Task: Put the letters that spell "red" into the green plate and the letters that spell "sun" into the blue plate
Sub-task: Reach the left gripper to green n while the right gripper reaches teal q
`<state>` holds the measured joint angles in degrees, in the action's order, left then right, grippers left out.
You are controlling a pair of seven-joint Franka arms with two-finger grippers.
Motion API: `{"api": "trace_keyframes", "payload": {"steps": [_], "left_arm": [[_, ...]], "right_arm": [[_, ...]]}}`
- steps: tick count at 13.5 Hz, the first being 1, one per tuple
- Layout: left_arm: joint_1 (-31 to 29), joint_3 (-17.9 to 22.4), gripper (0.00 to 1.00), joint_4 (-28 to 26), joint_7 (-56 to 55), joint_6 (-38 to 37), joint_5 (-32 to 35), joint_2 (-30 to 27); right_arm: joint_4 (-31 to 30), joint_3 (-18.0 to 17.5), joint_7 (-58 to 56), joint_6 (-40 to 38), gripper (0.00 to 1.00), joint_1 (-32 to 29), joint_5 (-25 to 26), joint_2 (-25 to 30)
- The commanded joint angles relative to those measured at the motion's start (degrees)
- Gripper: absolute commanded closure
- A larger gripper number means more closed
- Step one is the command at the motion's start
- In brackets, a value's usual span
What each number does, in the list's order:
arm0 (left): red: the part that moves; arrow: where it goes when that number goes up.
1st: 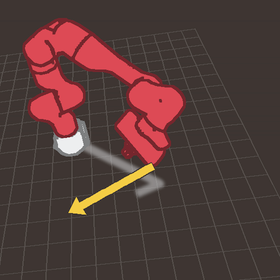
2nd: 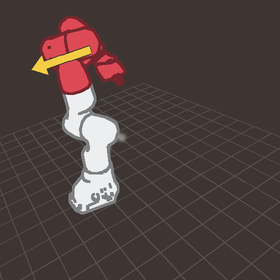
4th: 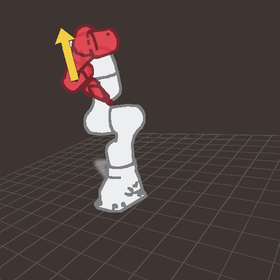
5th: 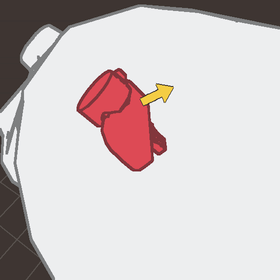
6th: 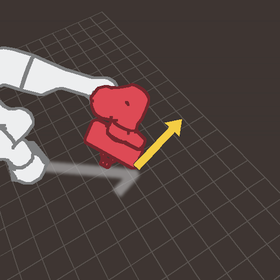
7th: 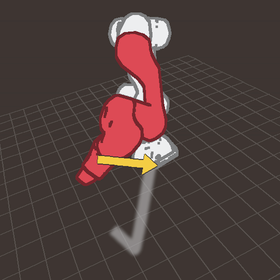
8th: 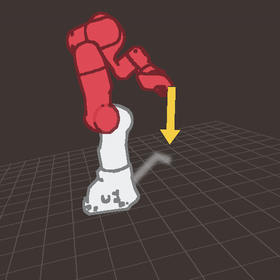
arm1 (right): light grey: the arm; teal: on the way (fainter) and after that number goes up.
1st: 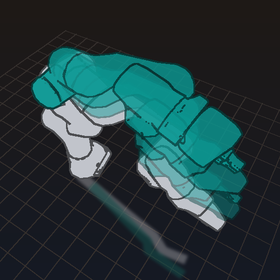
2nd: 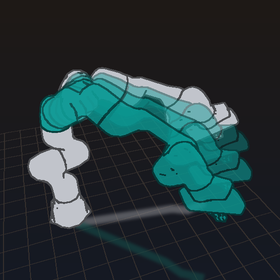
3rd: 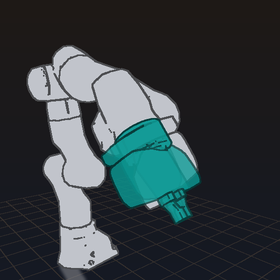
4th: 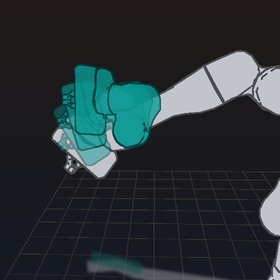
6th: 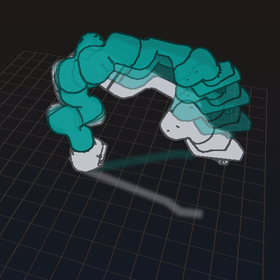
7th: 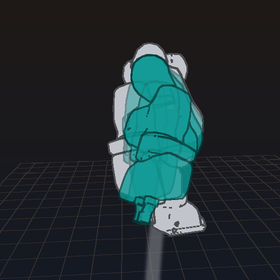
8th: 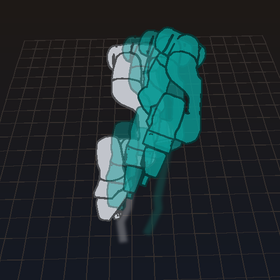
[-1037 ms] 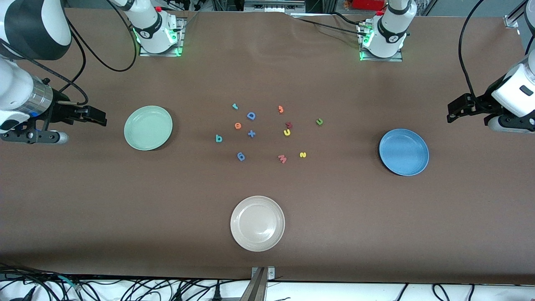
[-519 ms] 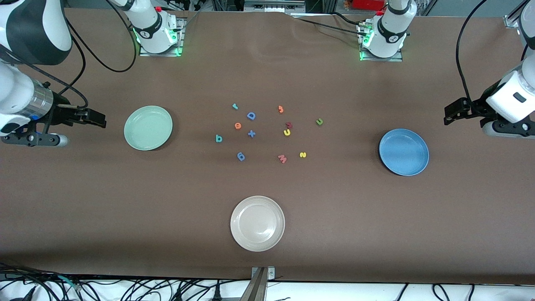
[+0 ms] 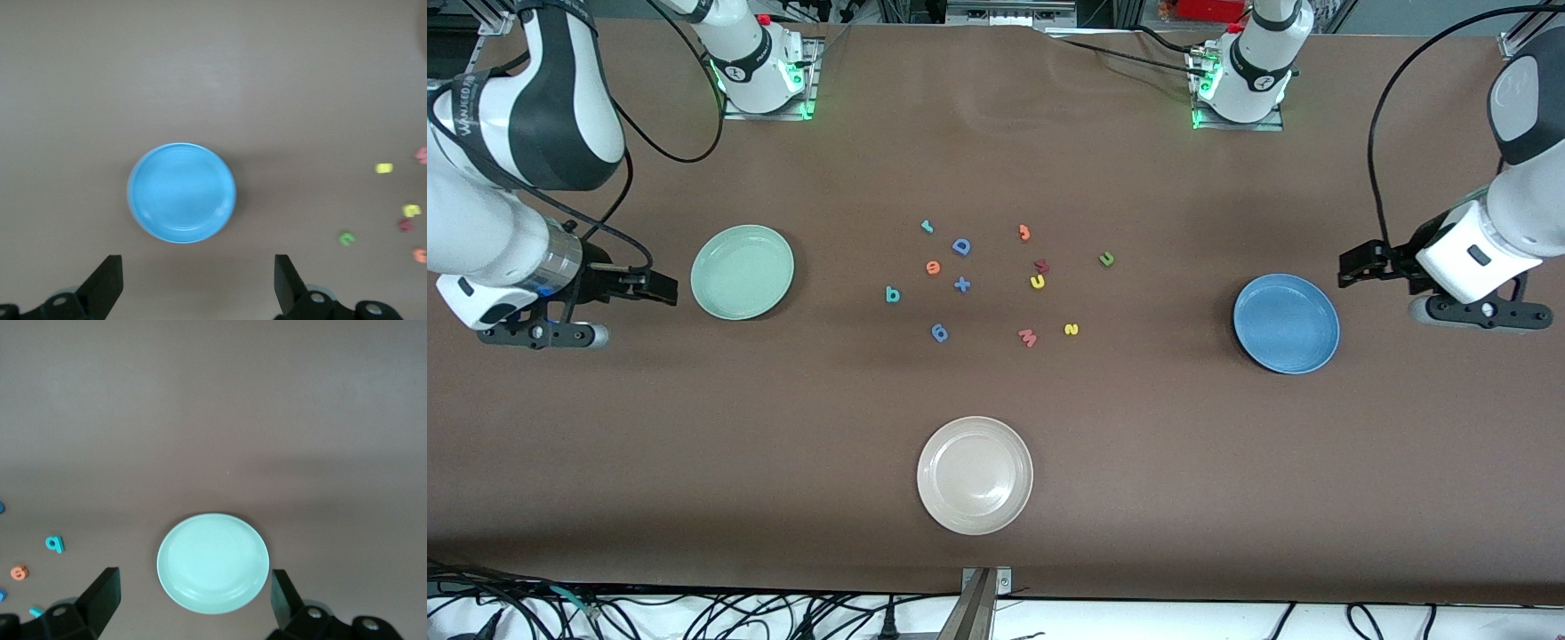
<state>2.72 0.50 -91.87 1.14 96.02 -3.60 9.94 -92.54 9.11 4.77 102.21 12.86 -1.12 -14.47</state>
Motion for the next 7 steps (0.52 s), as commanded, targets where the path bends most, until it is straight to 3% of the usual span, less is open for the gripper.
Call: {"api": "trace_keyframes", "payload": {"steps": [1,3,7], "left_arm": [[2.54,0.47,0.00,-2.77,-6.47,0.22,-2.37,0.08],[4.91,0.38,0.00,-7.59,-12.62,2.85,-2.37,-1.14],[12.21,0.38,0.00,-23.41,-26.94,13.83,-2.37,-7.03]], "right_arm": [[-0.10,-0.24,1.02,0.36,0.00,0.41,0.24,1.37],[-0.01,-0.77,2.52,-0.25,0.00,0.41,0.15,1.55],[0.25,-2.34,5.84,-0.26,0.01,1.11,-0.20,1.46]]}}
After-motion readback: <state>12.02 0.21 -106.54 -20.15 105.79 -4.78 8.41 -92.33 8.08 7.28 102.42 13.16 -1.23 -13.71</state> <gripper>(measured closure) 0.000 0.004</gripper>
